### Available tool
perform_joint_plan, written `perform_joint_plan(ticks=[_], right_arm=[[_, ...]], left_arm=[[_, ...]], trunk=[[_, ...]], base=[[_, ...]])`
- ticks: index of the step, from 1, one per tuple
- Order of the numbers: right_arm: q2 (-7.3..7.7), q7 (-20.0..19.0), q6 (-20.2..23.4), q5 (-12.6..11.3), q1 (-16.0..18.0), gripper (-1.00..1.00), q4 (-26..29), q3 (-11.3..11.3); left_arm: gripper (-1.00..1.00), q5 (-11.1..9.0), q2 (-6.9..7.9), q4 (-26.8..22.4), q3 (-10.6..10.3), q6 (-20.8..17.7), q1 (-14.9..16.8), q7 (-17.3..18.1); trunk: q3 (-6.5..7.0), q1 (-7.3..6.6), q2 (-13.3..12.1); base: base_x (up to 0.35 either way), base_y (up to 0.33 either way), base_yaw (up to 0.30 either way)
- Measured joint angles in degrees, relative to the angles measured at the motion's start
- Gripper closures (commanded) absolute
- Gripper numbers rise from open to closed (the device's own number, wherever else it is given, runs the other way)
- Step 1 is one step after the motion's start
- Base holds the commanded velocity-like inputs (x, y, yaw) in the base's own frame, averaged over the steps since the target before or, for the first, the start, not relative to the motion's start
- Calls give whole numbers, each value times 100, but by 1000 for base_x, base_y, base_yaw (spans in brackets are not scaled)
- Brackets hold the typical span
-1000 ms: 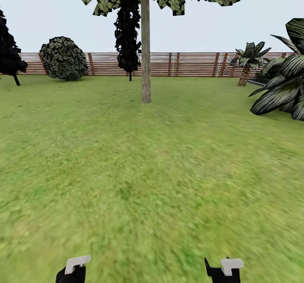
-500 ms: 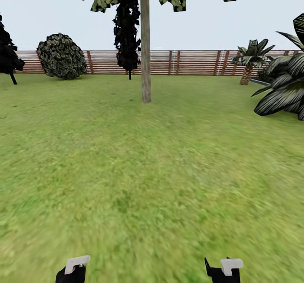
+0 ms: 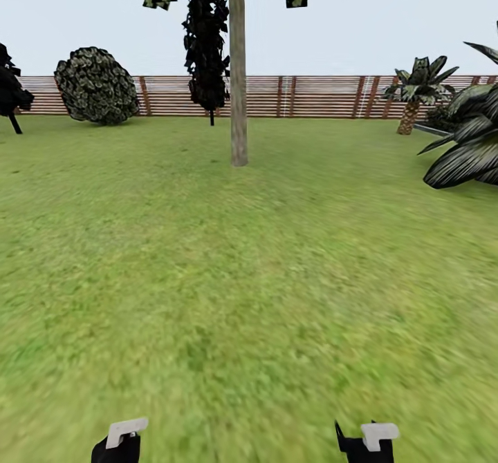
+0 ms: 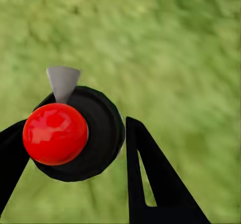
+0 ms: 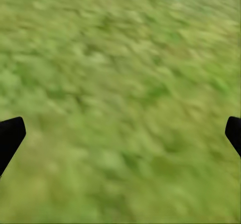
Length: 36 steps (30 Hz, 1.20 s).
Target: In the garden, pick up the pesticide atomizer on the floor and spray pesticide onto both trees until each tree trunk is fully covered.
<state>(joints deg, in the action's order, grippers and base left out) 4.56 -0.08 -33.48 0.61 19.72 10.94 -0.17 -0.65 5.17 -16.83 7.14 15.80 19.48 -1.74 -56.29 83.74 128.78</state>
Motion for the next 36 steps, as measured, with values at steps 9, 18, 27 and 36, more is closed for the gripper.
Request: perform_joint_plan(ticks=[9,18,27,36], right_arm=[[0,0,-1,-2,1,-100,0,0],[0,0,3,1,-2,-100,0,0],[0,0,0,2,-2,-100,0,0],[0,0,0,3,1,-100,0,0]], left_arm=[[100,0,1,0,0,0,-2,0],[100,0,-5,0,-1,0,0,0],[100,0,-1,0,0,0,-1,0],[100,0,-3,0,-1,0,0,0]], trunk=[[-14,0,0],[-14,0,0],[-14,0,0],[-14,0,0]], base=[[340,0,0],[340,0,0],[340,0,0],[340,0,0]])
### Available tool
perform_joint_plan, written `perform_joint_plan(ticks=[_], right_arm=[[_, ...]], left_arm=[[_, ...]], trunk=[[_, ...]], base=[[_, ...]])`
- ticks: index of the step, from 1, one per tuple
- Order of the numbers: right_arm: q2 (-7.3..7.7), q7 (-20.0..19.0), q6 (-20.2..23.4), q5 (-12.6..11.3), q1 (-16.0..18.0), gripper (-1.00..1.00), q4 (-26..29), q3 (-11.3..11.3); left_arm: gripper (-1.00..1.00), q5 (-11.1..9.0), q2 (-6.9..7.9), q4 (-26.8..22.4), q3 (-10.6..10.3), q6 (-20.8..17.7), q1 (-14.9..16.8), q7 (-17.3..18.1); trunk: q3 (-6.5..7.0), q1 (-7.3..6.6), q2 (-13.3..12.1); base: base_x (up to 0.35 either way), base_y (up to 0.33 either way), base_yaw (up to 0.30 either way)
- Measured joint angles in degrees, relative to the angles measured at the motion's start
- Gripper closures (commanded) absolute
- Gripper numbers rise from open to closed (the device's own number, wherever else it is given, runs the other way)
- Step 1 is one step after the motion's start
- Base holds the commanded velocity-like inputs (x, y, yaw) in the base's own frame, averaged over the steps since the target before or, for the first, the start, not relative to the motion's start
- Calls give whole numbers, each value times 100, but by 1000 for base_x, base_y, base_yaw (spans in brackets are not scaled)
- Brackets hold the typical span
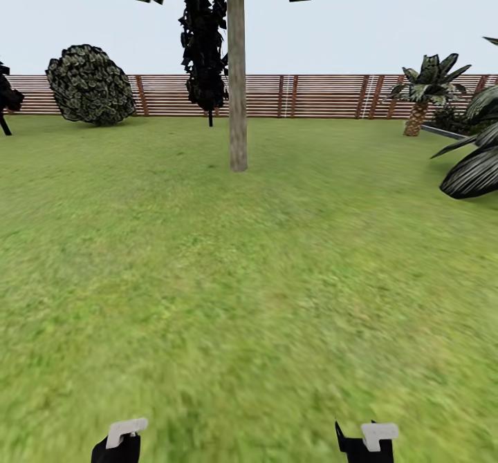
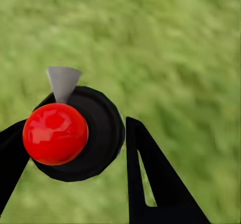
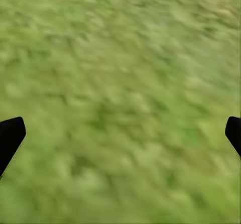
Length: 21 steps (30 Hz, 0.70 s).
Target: In the garden, pick up the pesticide atomizer on the floor and spray pesticide onto both trees until each tree trunk is fully covered.
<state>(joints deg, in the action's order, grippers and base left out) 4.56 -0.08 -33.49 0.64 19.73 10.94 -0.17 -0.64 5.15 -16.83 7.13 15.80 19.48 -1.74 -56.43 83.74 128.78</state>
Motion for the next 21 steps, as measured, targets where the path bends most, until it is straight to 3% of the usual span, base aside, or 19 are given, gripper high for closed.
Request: perform_joint_plan(ticks=[21], right_arm=[[0,0,0,-4,-1,-100,0,0]], left_arm=[[100,0,2,0,1,2,0,0]], trunk=[[0,0,0]], base=[[340,0,0]])
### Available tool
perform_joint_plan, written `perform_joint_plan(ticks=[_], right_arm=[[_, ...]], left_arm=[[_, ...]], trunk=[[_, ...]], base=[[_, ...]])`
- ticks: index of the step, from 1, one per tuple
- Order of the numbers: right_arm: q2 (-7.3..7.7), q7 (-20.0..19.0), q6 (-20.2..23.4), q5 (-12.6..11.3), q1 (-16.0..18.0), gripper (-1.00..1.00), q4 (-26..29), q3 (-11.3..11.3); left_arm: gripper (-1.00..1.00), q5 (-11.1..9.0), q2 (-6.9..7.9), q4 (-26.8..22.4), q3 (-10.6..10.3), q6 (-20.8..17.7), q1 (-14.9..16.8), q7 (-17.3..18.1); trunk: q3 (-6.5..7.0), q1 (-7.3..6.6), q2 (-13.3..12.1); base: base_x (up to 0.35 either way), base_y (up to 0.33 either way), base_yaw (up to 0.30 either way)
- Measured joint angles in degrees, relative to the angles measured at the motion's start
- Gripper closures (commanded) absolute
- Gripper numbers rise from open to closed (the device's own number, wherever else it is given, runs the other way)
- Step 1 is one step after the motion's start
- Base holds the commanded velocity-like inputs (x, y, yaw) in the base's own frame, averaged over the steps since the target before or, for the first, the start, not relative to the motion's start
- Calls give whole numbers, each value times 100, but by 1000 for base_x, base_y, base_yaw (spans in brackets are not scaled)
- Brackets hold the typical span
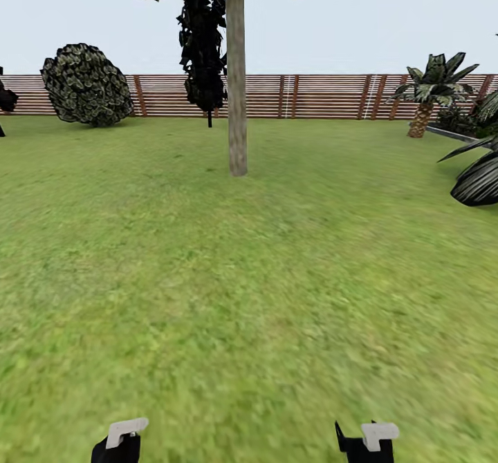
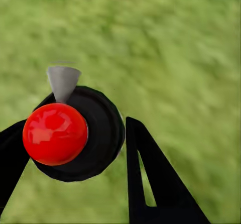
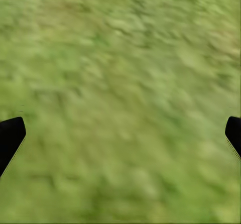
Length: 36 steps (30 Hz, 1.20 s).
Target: In the garden, pick up the pesticide atomizer on the floor and spray pesticide onto both trees until each tree trunk is fully covered.
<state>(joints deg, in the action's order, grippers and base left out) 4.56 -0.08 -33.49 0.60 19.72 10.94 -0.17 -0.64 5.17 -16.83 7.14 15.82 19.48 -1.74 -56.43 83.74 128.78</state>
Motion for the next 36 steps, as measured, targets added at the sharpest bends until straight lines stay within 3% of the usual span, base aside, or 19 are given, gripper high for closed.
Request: perform_joint_plan(ticks=[36], right_arm=[[0,4,0,4,1,-100,0,0]], left_arm=[[100,0,2,0,0,-2,0,-9]], trunk=[[0,0,0]], base=[[340,0,0]])
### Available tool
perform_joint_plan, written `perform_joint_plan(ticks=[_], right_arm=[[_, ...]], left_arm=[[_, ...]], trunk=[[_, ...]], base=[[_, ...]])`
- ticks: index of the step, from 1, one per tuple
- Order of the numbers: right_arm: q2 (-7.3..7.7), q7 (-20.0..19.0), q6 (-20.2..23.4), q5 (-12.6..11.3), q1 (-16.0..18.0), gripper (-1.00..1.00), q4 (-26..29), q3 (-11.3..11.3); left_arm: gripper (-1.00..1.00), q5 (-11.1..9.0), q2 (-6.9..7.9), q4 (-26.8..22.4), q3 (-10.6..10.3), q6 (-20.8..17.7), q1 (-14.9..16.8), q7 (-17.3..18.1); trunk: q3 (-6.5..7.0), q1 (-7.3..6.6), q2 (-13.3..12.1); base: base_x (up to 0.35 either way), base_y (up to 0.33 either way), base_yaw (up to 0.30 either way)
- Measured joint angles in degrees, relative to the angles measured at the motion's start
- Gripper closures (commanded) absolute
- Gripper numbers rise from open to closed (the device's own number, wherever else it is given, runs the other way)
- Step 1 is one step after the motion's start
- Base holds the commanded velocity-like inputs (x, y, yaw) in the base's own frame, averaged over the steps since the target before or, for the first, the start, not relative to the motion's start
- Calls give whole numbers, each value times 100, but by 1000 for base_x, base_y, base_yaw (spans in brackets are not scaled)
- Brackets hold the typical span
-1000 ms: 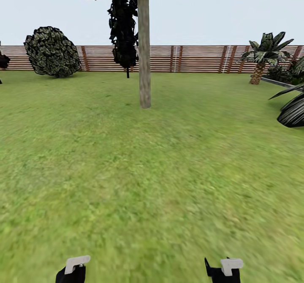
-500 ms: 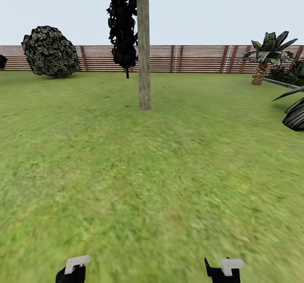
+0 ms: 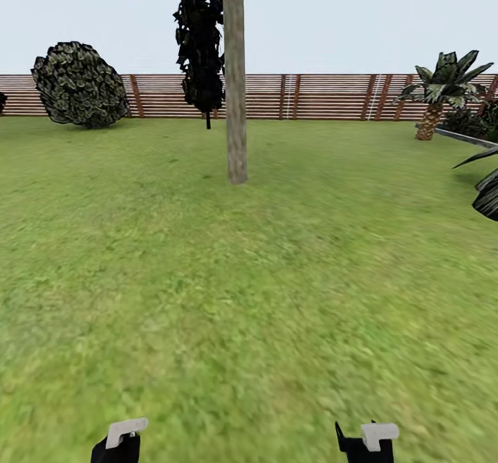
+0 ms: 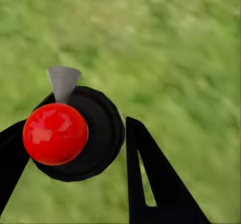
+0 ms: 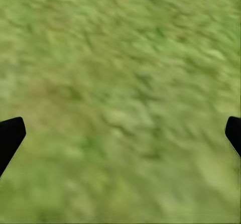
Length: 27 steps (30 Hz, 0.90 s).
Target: In the garden, pick up the pesticide atomizer on the floor and spray pesticide onto both trees until each tree trunk is fully covered.
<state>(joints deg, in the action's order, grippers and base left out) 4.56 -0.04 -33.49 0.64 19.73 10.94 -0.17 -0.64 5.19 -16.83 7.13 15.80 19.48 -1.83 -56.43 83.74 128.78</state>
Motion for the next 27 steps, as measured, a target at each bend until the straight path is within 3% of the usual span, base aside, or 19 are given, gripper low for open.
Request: perform_joint_plan(ticks=[27], right_arm=[[0,12,-1,0,-3,-100,-1,3]], left_arm=[[100,1,0,0,0,2,-1,0]], trunk=[[0,0,0]], base=[[340,0,0]])
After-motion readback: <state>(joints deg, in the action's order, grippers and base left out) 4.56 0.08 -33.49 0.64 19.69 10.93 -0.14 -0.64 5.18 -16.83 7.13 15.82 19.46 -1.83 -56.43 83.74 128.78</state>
